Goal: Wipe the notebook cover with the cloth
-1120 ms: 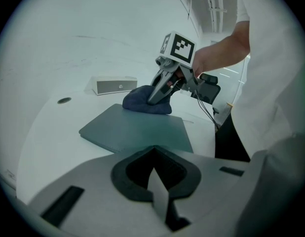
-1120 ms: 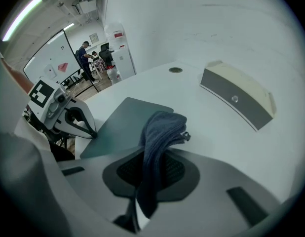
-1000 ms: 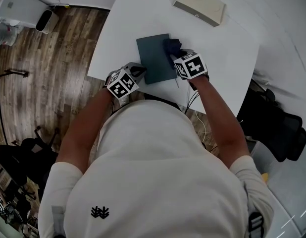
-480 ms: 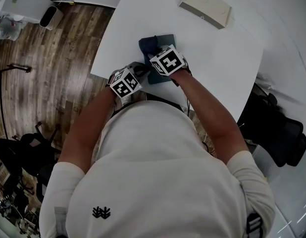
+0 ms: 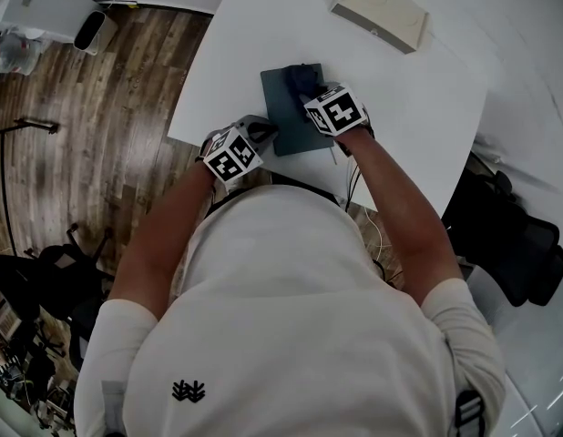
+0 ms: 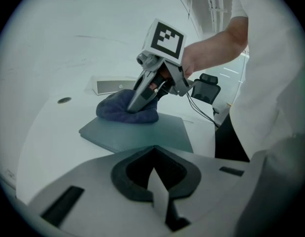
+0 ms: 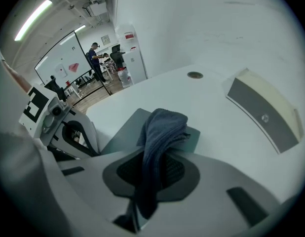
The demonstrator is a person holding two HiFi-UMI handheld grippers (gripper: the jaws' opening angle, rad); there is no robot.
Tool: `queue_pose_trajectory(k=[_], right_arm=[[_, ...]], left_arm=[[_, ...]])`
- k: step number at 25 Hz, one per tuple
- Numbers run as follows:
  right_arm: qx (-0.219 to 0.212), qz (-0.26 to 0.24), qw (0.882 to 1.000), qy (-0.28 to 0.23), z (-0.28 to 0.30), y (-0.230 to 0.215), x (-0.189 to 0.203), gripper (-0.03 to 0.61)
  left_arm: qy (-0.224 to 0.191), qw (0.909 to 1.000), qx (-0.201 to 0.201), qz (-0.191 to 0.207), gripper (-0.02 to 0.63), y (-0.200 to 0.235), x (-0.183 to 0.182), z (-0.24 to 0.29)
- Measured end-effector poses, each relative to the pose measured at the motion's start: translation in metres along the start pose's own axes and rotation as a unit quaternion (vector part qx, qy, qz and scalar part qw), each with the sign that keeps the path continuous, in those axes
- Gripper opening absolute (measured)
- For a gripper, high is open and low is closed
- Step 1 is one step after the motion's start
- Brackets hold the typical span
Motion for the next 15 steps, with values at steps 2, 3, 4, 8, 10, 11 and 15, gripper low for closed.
queue_pose_trajectory(k=[2, 3, 4, 8, 10, 11, 15], right_arm=[[0.003, 0.01, 1.0, 0.0, -0.004, -0.01, 0.007, 0.043], [0.003, 0.015, 1.0, -0.001, -0.006, -0.014, 0.011, 0.043], [0.004, 0.019, 1.0, 0.0, -0.008, -0.018, 0.014, 0.043], [0.012, 0.024, 1.0, 0.006, -0.015, -0.032, 0.022, 0.043], [0.02, 0.027, 0.999, 0.015, -0.018, -0.039, 0.025, 0.043], [0.026, 0.029, 0.999, 0.019, -0.02, -0.042, 0.027, 0.043], [0.041, 0.038, 0.998, 0.025, -0.025, -0.052, 0.033, 0.043]], left_arm=[[0.0, 1.0, 0.001, -0.001, 0.0, 0.0, 0.0, 0.0], [0.001, 1.0, 0.001, -0.001, 0.0, -0.001, 0.001, 0.0], [0.001, 1.0, 0.001, -0.001, 0.0, 0.0, 0.001, 0.0], [0.002, 1.0, 0.002, -0.002, 0.0, 0.0, 0.0, 0.0], [0.003, 1.0, 0.003, -0.004, 0.0, 0.0, 0.0, -0.001], [0.003, 1.0, 0.003, -0.004, 0.0, 0.0, 0.0, -0.001], [0.003, 1.0, 0.003, -0.004, 0.0, -0.001, 0.0, -0.001]])
Point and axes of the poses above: the fingertips, and each gripper's own axes: z forward along the fingers, y to its left, x out of its underside, the point moved 2 cm from there along -z, backward along the fingers, and after that the axes turned 9 degrees about -z, right-handed, at the moved point
